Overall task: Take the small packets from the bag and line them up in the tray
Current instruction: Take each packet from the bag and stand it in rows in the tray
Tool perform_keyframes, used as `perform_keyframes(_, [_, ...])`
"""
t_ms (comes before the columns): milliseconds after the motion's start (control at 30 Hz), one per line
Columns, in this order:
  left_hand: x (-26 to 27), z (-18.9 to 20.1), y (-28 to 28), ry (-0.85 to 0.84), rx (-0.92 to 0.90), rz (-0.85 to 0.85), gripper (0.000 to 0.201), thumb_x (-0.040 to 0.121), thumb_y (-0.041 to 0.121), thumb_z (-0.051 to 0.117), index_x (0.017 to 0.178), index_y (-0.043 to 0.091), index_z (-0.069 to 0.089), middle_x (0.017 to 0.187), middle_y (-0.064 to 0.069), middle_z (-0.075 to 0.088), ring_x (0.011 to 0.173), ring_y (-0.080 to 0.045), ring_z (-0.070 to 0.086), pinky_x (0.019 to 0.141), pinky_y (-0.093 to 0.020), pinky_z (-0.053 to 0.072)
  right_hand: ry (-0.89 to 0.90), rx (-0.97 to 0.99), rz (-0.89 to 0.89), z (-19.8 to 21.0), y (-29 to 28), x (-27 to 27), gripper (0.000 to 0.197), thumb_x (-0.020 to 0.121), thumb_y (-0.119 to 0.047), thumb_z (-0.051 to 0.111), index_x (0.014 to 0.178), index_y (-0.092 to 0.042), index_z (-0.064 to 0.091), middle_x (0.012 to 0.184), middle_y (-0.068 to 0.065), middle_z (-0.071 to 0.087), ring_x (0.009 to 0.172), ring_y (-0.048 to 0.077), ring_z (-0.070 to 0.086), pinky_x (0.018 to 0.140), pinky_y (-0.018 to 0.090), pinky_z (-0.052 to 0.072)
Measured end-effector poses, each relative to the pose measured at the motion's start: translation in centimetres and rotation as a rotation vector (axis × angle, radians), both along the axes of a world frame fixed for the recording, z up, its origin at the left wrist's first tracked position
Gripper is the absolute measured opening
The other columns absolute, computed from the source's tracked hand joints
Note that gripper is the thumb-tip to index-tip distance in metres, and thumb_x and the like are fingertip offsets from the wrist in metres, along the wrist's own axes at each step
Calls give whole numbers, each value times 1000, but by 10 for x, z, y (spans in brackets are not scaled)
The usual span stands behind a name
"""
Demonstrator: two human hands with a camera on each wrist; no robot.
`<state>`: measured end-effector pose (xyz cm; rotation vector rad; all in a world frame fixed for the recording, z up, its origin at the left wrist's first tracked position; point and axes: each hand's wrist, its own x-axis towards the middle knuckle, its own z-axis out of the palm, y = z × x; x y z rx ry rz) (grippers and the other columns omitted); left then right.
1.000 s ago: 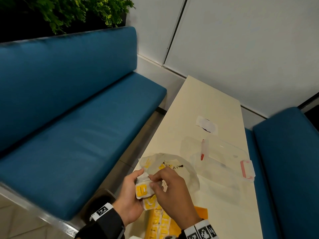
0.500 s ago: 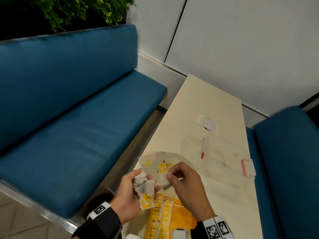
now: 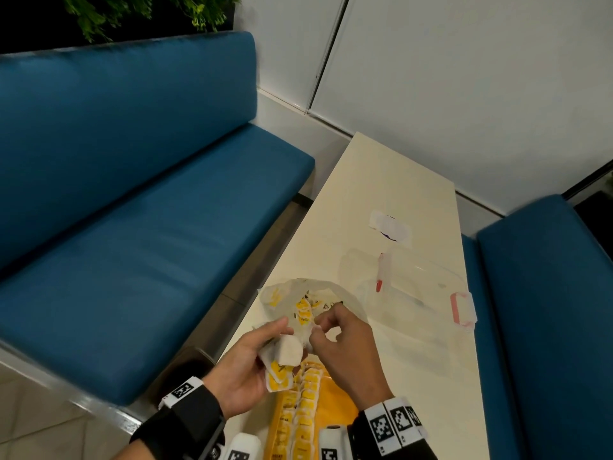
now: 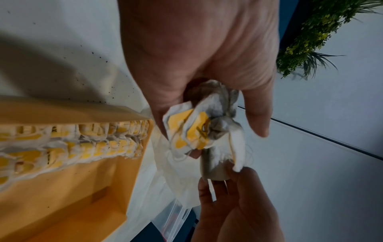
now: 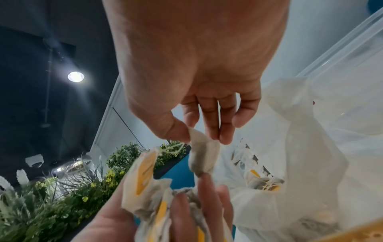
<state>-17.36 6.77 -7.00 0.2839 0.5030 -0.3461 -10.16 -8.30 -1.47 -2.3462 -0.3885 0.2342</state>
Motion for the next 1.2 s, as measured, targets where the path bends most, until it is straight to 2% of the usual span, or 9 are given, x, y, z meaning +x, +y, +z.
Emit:
perform_keyframes(133, [-4,-7,-1,3,120,-59,44,86,3,76,127,-5,64,115,-27,68,87,-35,74,64,-41,62,16,46,22,-7,-2,1,23,81,-18,67,70,-21,48,91,-9,71,94,-1,64,78,25,52])
perform_keyframes(300, [-5,-9,4,57,175,-43,42,68,-10,84,103,2,65,98,-22,68,82,-34,73,62,-41,62,140,241,39,-10,-7,4,24,71,-21,60,70,-5,41,80,8,70,82,13,72,75,48,60])
perform_keyframes(400, [-4,-3,6,76,163,4,31,73,-12,73,101,1,65,95,-24,71,74,-31,74,56,-37,62,199,307,75,-10,-10,5,17,72,-12,57,67,-6,42,77,16,66,73,23,71,67,38,59])
perform_keyframes(500, [-2,2,9,66,168,26,21,77,-10,69,95,1,66,93,-24,72,71,-29,74,52,-33,60,244,377,111,-12,-16,6,15,70,-3,56,63,-10,44,81,14,64,80,33,70,68,30,56])
perform_keyframes(633, [-2,0,11,80,187,32,18,79,-9,68,92,2,67,94,-23,72,70,-29,74,54,-32,61,258,409,170,-15,-26,5,18,70,2,54,62,-11,43,97,9,73,97,22,71,80,35,57])
perform_keyframes(800, [-8,-4,7,75,199,-5,19,78,-9,69,93,2,67,94,-23,72,72,-29,74,57,-34,62,248,305,126,-20,-37,-5,18,80,-2,72,70,-7,58,75,12,66,65,12,62,62,27,51])
perform_keyframes(933, [-11,-6,4,69,207,-10,18,75,-9,71,89,2,68,97,-24,72,76,-30,74,66,-39,63,291,237,95,-27,-53,-15,9,82,-1,71,79,-9,69,79,5,69,69,13,60,65,23,52])
perform_keyframes(1100, [-16,-14,3,66,239,-27,18,75,-6,73,89,5,69,101,-22,73,86,-29,74,78,-40,60,327,107,110,-41,-76,-32,32,86,5,63,95,-25,72,90,-14,68,75,2,59,71,14,48])
perform_keyframes(1200, [-21,-16,-1,55,256,-46,18,75,-6,74,88,5,68,99,-21,72,83,-29,74,70,-38,62,382,49,63,-52,-84,-46,29,85,3,67,97,-24,70,85,-4,62,65,-1,52,67,18,50])
